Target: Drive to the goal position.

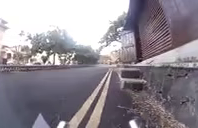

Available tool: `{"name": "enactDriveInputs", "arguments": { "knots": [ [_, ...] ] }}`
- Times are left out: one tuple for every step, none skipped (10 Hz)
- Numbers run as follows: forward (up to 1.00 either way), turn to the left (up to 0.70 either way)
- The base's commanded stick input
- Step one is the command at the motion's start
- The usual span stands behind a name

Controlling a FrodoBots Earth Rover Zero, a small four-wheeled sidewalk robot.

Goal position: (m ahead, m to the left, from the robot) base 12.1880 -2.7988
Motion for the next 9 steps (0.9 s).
{"name": "enactDriveInputs", "arguments": {
  "knots": [
    [0.70,0.35],
    [0.70,0.35],
    [0.70,0.35],
    [0.70,0.35],
    [0.70,0.35],
    [0.70,0.35],
    [0.70,0.35],
    [0.70,0.35],
    [0.70,0.35]
  ]
}}
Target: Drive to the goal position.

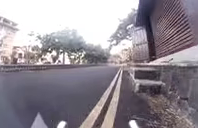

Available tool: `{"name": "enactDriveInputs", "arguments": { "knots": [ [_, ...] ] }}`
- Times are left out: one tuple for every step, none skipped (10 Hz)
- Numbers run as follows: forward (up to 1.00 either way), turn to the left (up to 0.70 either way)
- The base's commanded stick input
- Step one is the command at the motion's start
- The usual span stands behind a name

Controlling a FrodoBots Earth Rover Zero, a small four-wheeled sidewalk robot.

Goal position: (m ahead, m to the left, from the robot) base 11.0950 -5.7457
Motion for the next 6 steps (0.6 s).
{"name": "enactDriveInputs", "arguments": {
  "knots": [
    [0.70,0.17],
    [0.70,0.00],
    [0.70,0.00],
    [0.70,0.00],
    [0.70,0.00],
    [0.70,0.00]
  ]
}}
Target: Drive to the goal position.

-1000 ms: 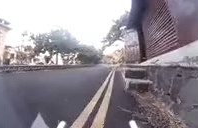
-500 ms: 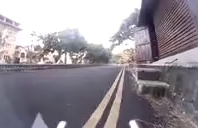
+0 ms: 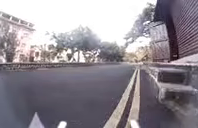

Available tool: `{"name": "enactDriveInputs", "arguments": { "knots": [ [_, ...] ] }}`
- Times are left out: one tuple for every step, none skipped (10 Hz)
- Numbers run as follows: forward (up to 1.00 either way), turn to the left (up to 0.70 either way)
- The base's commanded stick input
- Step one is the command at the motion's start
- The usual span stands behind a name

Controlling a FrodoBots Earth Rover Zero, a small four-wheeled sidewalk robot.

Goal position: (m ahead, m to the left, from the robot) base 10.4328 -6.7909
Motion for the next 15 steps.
{"name": "enactDriveInputs", "arguments": {
  "knots": [
    [0.70,0.00],
    [0.70,0.00],
    [0.70,0.00],
    [0.70,0.00],
    [0.70,0.00],
    [0.70,0.00],
    [0.70,0.00],
    [0.70,0.00],
    [0.70,0.00],
    [0.70,0.00],
    [0.70,0.00],
    [0.70,0.00],
    [0.70,0.00],
    [0.70,0.00],
    [0.70,0.00]
  ]
}}
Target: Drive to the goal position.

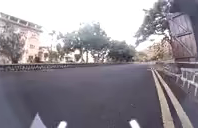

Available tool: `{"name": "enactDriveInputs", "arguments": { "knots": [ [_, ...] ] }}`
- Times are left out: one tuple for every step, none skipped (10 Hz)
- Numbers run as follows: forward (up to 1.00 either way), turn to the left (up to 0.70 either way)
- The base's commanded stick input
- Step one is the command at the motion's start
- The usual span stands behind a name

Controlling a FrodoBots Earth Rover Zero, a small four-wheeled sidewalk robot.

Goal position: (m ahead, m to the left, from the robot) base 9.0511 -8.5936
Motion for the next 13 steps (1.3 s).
{"name": "enactDriveInputs", "arguments": {
  "knots": [
    [0.70,0.00],
    [0.70,-0.05],
    [0.70,-0.35],
    [0.70,-0.35],
    [0.70,-0.35],
    [0.70,-0.35],
    [0.70,-0.35],
    [0.70,-0.35],
    [0.70,-0.35],
    [0.70,-0.35],
    [0.70,-0.35],
    [0.70,-0.35],
    [0.70,-0.35]
  ]
}}
